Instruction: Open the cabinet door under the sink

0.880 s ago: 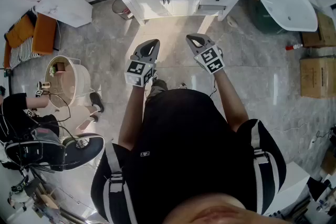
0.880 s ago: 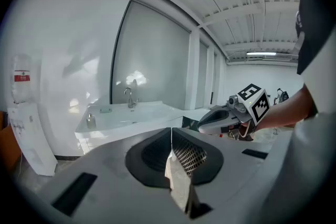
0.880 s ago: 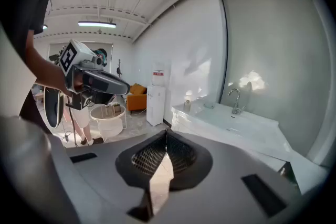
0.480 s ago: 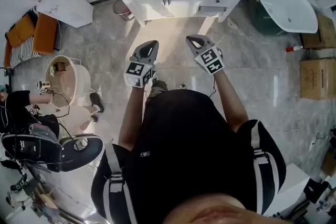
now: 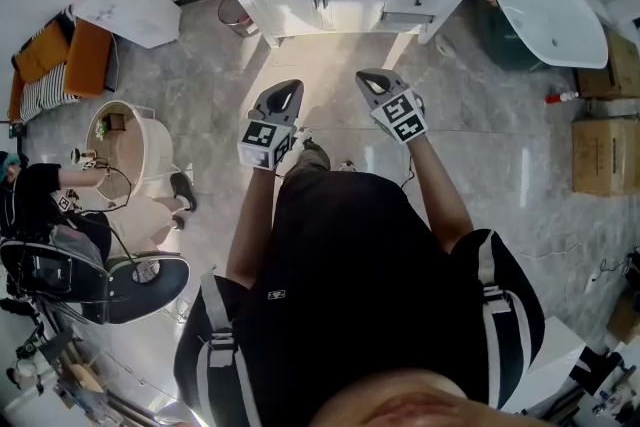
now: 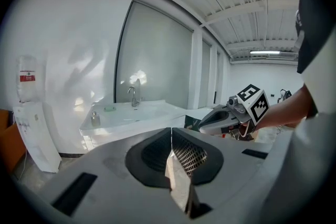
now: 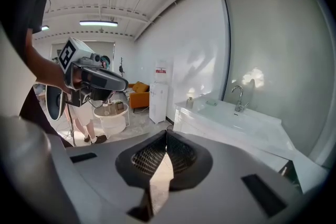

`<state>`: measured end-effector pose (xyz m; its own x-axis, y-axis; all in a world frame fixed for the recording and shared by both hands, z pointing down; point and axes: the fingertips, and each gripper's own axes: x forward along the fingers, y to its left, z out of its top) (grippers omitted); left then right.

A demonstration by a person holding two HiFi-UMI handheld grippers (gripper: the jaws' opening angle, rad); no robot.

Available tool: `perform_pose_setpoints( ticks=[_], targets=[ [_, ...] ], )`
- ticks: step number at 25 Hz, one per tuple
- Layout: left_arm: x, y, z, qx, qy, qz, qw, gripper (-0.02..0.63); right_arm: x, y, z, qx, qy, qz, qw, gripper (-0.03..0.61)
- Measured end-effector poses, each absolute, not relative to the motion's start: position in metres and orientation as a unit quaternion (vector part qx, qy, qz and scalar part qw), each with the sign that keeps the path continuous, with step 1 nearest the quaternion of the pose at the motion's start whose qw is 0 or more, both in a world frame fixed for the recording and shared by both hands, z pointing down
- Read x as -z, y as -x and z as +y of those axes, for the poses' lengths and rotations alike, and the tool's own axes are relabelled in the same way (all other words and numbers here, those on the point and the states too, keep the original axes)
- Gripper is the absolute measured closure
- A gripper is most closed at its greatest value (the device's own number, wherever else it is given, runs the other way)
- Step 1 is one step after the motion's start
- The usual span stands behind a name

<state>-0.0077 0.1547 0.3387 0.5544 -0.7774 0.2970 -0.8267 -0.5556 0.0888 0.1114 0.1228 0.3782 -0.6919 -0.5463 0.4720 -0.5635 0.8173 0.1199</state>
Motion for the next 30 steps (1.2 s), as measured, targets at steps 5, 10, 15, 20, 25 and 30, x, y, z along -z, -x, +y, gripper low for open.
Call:
perform_pose_setpoints(
  ticks=[5, 10, 15, 20, 25, 30],
  targets=[
    [-0.342, 0.019, 0.149, -0.103, -0.870, -0.467, 0.120, 0.597, -0.381, -0.103, 0.117, -0.014, -0.298, -0.920, 0.254, 0.518],
    [-0.349, 0.017, 0.130, -0.100, -0.872, -0.462, 0.123, 0.597, -0.383, -0.105, 0.100, -0.014, -0.303, -0.917, 0.257, 0.518],
    [-0.356, 0.015, 0.098, -0.098, -0.872, -0.461, 0.135, 0.597, -0.386, -0.110, 0.072, -0.019, -0.306, -0.915, 0.263, 0.518],
    [-0.362, 0.004, 0.060, -0.087, -0.866, -0.468, 0.151, 0.597, -0.396, -0.122, 0.040, -0.027, -0.291, -0.913, 0.283, 0.518],
    [-0.390, 0.004, 0.014, -0.088, -0.855, -0.479, 0.178, 0.597, -0.417, -0.127, 0.002, -0.040, -0.272, -0.913, 0.302, 0.518],
    [-0.432, 0.016, -0.045, -0.085, -0.838, -0.495, 0.213, 0.597, -0.445, -0.123, -0.044, -0.050, -0.245, -0.909, 0.332, 0.518]
  ],
)
